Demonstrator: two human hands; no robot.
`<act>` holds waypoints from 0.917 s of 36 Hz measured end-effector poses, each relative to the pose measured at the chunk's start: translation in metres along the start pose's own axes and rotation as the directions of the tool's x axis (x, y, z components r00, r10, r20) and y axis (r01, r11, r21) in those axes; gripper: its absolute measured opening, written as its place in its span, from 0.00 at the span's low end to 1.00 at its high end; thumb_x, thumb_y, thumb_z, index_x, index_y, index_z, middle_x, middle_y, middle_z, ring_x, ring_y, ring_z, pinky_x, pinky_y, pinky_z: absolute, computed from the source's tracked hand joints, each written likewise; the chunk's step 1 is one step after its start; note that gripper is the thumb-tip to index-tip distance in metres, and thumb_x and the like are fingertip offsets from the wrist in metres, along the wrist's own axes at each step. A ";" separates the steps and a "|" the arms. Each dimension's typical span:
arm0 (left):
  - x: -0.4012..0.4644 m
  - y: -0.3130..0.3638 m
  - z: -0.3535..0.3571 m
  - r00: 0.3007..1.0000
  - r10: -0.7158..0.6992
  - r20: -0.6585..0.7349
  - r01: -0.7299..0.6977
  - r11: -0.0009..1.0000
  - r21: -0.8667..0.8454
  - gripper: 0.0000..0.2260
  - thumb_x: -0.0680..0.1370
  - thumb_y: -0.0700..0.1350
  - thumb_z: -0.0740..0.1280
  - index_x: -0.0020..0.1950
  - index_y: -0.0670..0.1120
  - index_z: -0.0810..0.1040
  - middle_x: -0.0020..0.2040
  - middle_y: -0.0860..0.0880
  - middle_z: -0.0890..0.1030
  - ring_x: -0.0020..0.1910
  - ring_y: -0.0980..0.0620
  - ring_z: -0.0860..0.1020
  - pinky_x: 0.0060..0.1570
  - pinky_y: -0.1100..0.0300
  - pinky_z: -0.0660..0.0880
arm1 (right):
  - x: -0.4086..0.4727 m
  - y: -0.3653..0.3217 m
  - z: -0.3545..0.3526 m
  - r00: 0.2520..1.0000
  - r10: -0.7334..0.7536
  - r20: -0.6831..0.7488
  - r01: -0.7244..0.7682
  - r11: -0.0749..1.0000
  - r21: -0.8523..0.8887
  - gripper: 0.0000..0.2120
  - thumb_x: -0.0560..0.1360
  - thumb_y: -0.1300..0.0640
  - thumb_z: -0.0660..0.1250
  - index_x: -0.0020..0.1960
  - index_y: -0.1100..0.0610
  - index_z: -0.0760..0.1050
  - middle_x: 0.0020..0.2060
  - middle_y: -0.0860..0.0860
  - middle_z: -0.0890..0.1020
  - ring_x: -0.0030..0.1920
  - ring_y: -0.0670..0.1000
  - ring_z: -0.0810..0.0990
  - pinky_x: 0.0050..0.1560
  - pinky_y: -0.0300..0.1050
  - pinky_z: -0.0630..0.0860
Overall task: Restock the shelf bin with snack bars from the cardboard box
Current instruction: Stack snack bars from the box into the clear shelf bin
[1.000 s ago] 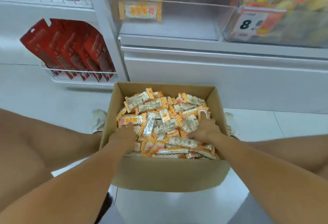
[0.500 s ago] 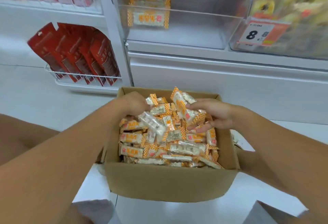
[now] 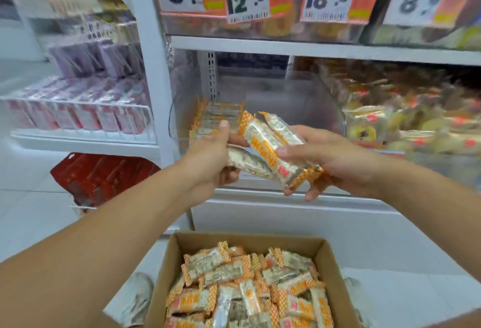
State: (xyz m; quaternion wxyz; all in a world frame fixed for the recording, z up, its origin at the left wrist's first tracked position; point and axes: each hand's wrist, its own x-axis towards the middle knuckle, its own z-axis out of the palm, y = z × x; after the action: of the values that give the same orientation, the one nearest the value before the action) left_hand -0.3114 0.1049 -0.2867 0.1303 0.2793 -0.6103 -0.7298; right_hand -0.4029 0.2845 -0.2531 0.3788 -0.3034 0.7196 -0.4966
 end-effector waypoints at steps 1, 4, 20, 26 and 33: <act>0.001 0.005 0.003 1.000 0.007 -0.013 -0.008 1.000 -0.029 0.24 0.83 0.61 0.57 0.44 0.44 0.81 0.35 0.45 0.79 0.22 0.54 0.71 0.20 0.66 0.68 | 0.004 -0.002 -0.001 0.999 -0.034 -0.041 0.032 0.999 -0.044 0.22 0.73 0.49 0.73 0.64 0.47 0.74 0.48 0.54 0.85 0.43 0.62 0.86 0.27 0.45 0.80; 0.010 0.022 0.010 0.997 0.054 0.057 -0.052 0.998 -0.027 0.26 0.80 0.65 0.59 0.50 0.44 0.82 0.39 0.49 0.84 0.28 0.57 0.79 0.25 0.65 0.74 | 0.016 -0.007 -0.005 0.979 -0.138 -0.147 0.118 0.983 -0.138 0.19 0.74 0.51 0.75 0.62 0.44 0.73 0.47 0.51 0.85 0.41 0.59 0.87 0.28 0.47 0.81; 0.045 0.060 -0.010 0.962 0.158 0.225 -0.127 0.981 -0.146 0.09 0.75 0.39 0.73 0.54 0.46 0.77 0.47 0.47 0.86 0.39 0.52 0.84 0.42 0.61 0.83 | 0.081 -0.018 -0.008 0.894 -0.386 -0.225 0.346 0.917 -0.199 0.26 0.66 0.46 0.78 0.62 0.47 0.76 0.46 0.48 0.86 0.41 0.48 0.85 0.34 0.48 0.82; 0.052 0.059 -0.022 0.989 0.023 0.148 0.009 0.978 -0.206 0.10 0.76 0.41 0.74 0.54 0.41 0.77 0.39 0.46 0.71 0.32 0.55 0.74 0.37 0.62 0.82 | 0.088 -0.017 -0.016 0.917 -0.338 -0.210 0.293 0.931 -0.218 0.18 0.72 0.52 0.76 0.59 0.53 0.77 0.46 0.52 0.87 0.44 0.49 0.86 0.42 0.50 0.82; 0.048 0.058 -0.020 0.990 -0.038 0.135 0.070 0.968 -0.241 0.08 0.79 0.41 0.70 0.57 0.40 0.77 0.39 0.46 0.68 0.30 0.54 0.70 0.31 0.62 0.81 | 0.083 -0.026 -0.019 0.982 -0.179 -0.058 0.178 0.984 -0.032 0.21 0.67 0.47 0.74 0.57 0.54 0.82 0.48 0.50 0.87 0.47 0.47 0.84 0.48 0.44 0.79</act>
State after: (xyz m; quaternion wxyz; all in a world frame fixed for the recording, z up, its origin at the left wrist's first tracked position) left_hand -0.3482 0.0501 -0.2448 0.1041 0.2300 -0.5146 -0.8195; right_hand -0.4614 0.2175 -0.2448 0.3066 -0.3565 0.7074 -0.5278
